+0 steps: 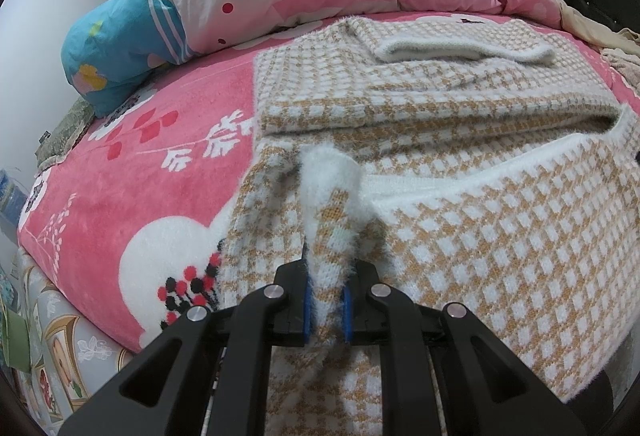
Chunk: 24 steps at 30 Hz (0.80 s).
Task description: Fold large clothes
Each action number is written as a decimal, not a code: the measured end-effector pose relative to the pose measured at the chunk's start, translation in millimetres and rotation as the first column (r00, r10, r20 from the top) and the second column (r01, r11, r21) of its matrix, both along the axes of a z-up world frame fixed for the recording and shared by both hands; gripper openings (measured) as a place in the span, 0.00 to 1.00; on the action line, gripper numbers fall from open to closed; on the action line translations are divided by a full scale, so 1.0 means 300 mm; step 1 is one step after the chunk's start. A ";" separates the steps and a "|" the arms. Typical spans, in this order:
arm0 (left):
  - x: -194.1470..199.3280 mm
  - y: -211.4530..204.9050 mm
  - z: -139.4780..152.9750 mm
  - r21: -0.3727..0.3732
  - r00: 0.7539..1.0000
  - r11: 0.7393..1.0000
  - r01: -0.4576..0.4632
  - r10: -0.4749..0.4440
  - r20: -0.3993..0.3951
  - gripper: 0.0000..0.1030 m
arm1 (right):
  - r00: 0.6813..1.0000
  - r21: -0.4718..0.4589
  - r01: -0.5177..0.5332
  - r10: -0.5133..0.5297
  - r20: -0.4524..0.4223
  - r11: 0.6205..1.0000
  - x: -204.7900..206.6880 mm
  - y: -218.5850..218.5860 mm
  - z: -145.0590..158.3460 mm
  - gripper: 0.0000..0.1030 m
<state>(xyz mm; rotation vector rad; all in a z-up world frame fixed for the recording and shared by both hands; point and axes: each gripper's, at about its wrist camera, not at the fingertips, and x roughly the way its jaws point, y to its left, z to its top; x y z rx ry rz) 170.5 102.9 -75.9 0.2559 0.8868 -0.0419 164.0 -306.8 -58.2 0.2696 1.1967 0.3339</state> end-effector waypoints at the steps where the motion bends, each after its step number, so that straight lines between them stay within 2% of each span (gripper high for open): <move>1: 0.001 0.000 -0.001 0.000 1.000 1.000 0.001 -0.001 0.000 0.12 | 1.000 -0.027 -0.001 0.001 0.006 1.000 -0.015 0.011 0.005 0.34; 4: 0.002 -0.002 -0.001 0.002 1.000 1.000 0.001 -0.001 -0.001 0.12 | 1.000 -0.099 0.000 0.003 0.026 0.995 -0.053 0.048 0.012 0.29; 8: 0.001 -0.003 -0.001 0.004 1.000 1.000 -0.001 0.001 0.001 0.12 | 0.997 -0.232 -0.015 0.031 0.067 0.973 -0.092 0.105 0.007 0.29; 10: 0.002 -0.001 -0.001 0.005 1.000 1.000 -0.001 0.001 0.000 0.12 | 0.996 -0.268 -0.015 0.038 0.079 0.963 -0.103 0.129 0.005 0.29; 18: 0.003 -0.002 -0.001 0.011 1.000 1.000 0.000 0.000 0.000 0.12 | 0.993 -0.315 -0.006 0.042 0.107 0.949 -0.121 0.165 0.005 0.28; 24: 0.003 -0.006 -0.002 0.025 1.000 1.000 0.003 -0.003 0.000 0.12 | 0.986 -0.400 -0.007 0.074 0.152 0.916 -0.179 0.260 0.005 0.19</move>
